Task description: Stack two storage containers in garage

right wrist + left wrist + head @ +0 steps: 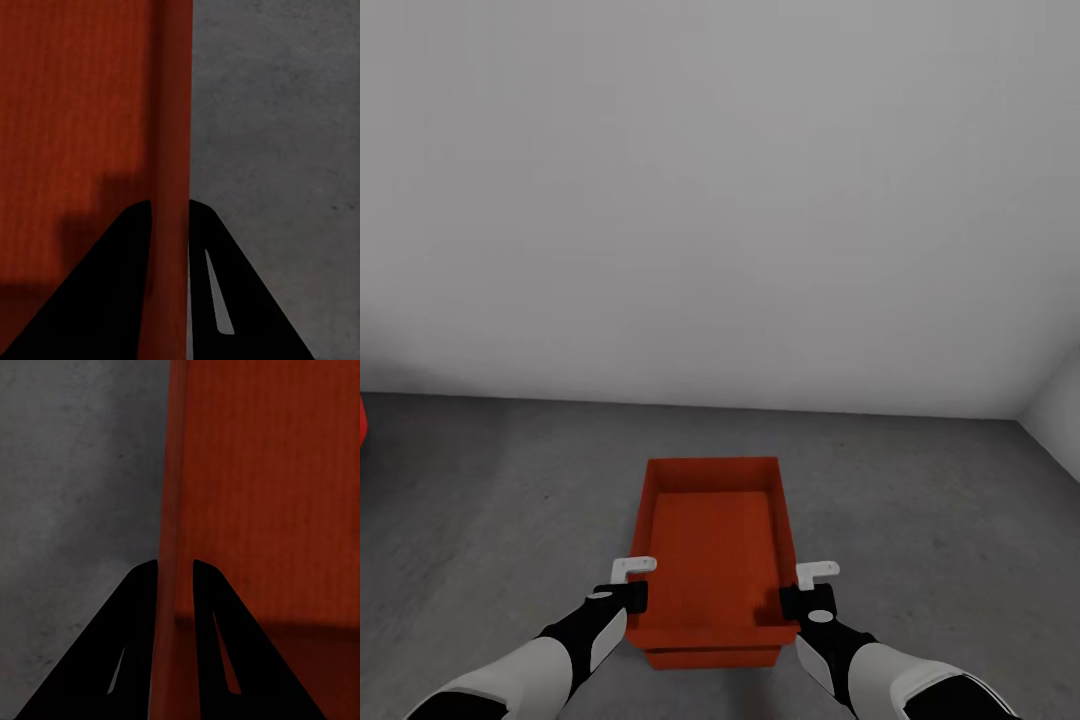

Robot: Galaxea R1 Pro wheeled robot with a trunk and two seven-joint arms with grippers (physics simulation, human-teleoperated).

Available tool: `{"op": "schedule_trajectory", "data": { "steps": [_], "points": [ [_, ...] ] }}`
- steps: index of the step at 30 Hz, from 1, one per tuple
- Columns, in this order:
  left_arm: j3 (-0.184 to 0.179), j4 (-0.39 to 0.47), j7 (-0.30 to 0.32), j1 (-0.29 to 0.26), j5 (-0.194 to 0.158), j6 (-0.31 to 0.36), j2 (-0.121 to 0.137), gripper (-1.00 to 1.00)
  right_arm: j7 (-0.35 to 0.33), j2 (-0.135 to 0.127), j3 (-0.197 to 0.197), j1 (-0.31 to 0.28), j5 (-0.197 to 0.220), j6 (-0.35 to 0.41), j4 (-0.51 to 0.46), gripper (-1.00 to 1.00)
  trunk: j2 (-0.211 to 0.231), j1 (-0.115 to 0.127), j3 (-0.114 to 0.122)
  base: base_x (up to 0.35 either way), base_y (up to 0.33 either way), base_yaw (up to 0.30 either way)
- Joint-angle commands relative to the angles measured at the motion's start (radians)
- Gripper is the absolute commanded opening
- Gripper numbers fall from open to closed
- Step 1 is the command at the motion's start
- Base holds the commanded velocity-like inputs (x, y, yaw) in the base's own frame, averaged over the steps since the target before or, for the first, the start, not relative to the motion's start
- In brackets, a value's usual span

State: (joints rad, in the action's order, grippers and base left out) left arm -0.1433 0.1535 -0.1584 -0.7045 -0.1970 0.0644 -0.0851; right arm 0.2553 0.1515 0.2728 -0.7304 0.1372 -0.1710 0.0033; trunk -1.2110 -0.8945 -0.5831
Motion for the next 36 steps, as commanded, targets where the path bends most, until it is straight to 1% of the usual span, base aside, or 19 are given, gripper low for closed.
{"op": "schedule_trajectory", "data": {
  "steps": [1,36],
  "points": [
    [0.06,0.006,-0.012,-0.001,0.011,-0.005,0.08,-1.0,-0.001,0.001,-0.043,0.0,0.002,0.0,0.001,-1.0,-0.008,-0.004,-0.004,0.0,0.0,0.0],
    [0.06,0.007,-0.012,-0.001,0.011,-0.004,0.08,-1.0,-0.001,0.0,-0.042,0.0,0.002,-0.001,0.001,-1.0,-0.253,-0.138,-0.114,0.0,0.0,0.0]
  ]
}}
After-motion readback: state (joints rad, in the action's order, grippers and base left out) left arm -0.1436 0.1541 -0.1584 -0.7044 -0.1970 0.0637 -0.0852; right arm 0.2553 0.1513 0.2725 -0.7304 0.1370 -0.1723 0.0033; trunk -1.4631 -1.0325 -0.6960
